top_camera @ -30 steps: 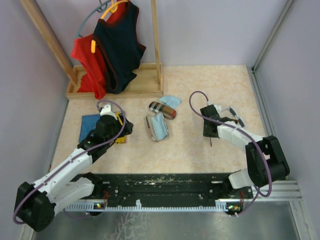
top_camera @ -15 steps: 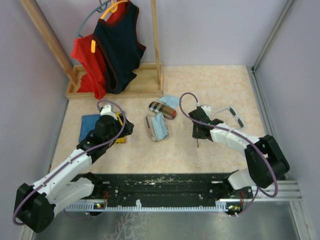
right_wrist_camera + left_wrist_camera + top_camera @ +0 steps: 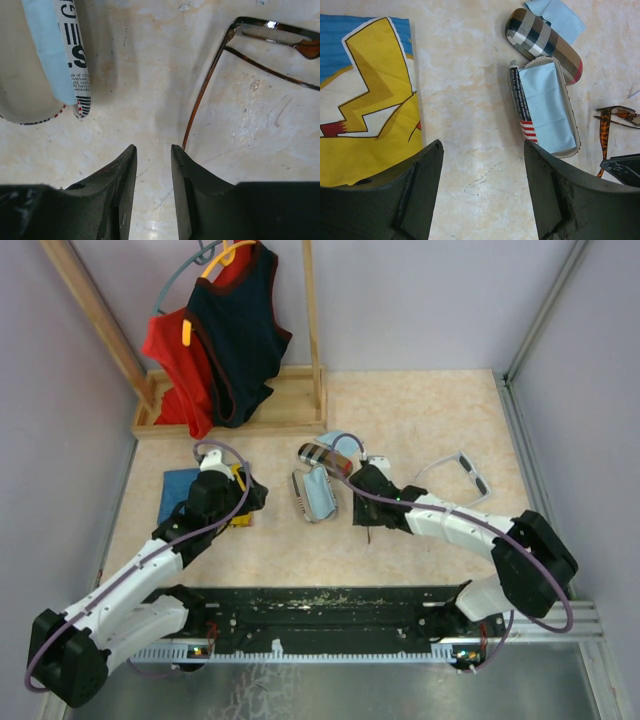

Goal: Organize the sunglasses
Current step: Move the sunglasses to the center of the board.

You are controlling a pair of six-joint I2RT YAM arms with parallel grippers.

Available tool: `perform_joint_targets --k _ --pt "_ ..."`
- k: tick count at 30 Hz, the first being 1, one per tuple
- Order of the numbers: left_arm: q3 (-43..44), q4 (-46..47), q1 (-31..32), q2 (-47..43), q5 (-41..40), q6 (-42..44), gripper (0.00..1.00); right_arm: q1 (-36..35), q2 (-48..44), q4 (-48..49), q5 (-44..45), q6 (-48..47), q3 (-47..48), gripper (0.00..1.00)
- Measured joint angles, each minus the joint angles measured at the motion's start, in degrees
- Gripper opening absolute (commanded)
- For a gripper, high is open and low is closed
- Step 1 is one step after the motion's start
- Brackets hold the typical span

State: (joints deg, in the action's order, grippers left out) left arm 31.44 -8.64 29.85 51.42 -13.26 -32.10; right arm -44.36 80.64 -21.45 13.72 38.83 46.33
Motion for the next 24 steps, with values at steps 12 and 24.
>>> perform_joint_targets --k 12,24 --pt "0.0 -0.42 0.0 -2.16 0.42 0.02 0.72 14.27 -7.48 -4.07 -5.35 -25.11 6.1 0.35" --pt "4.57 -3.06 0.0 -1.36 2.4 2.47 0.72 22.1 8.26 -13.88 -12.37 -45.77 21.51 0.28"
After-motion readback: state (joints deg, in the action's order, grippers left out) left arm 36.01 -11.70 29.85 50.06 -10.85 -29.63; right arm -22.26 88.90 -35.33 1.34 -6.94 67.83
